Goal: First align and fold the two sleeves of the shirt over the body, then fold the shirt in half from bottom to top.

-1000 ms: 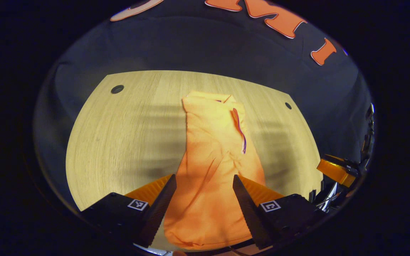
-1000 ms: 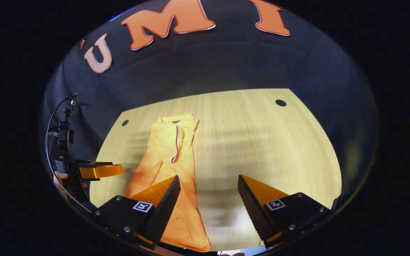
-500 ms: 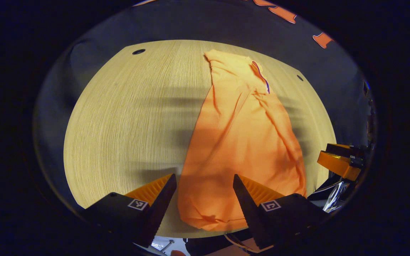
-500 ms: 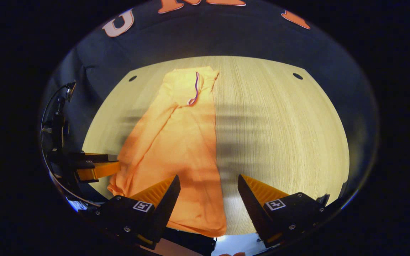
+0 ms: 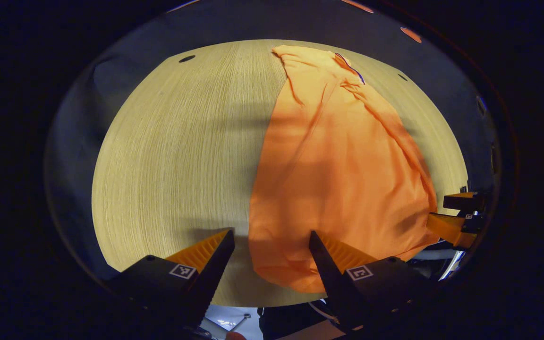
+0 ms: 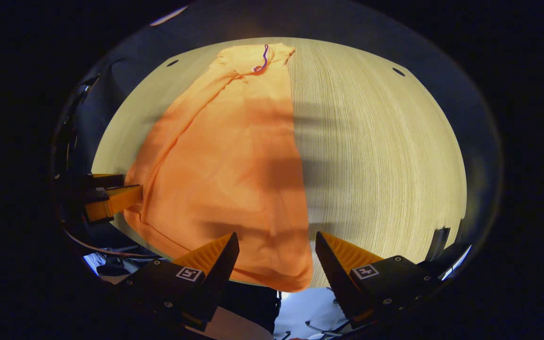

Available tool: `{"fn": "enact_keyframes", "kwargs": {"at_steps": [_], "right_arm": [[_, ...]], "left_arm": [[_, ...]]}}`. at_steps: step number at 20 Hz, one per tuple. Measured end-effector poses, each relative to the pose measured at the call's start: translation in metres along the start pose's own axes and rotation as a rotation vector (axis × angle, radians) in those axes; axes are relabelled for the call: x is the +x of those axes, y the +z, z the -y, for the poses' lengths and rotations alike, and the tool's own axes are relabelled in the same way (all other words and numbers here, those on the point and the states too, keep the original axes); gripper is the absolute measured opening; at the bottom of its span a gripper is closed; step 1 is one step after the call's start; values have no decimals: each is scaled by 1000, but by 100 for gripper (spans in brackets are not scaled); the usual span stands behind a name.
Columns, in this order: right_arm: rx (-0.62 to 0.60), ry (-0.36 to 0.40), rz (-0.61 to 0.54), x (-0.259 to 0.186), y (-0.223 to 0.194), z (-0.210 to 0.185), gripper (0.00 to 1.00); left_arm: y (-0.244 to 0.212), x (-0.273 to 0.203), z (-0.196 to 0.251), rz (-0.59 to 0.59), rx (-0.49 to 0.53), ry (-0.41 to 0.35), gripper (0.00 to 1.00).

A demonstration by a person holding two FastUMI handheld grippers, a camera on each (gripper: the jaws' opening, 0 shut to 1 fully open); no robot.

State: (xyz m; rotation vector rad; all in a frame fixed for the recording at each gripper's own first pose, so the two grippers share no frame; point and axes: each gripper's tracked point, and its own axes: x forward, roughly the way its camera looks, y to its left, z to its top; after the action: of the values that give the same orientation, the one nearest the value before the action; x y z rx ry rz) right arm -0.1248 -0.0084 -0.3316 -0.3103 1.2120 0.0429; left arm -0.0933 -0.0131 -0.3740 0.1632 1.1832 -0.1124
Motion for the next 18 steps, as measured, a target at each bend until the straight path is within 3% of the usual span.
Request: {"fn": "enact_keyframes", "kwargs": {"at_steps": [10,14,15,17,18], "right_arm": [[-2,-31,-110,7,-27,-2,99],[-2,-31,-91,9,-25,-3,99],[5,-31,-87,10,-25,-3,99],[18,-33,-84,9,-26,-2,92],[18,-33,-80,10,-25,-2,72]], "left_arm": [[-16,-2,16,-90,-51,26,99],[-17,-3,19,-78,-53,24,97],[-18,-1,20,-79,-53,26,92],[-18,-2,23,-85,-49,25,88],[-17,-2,23,-88,-57,21,86]]}}
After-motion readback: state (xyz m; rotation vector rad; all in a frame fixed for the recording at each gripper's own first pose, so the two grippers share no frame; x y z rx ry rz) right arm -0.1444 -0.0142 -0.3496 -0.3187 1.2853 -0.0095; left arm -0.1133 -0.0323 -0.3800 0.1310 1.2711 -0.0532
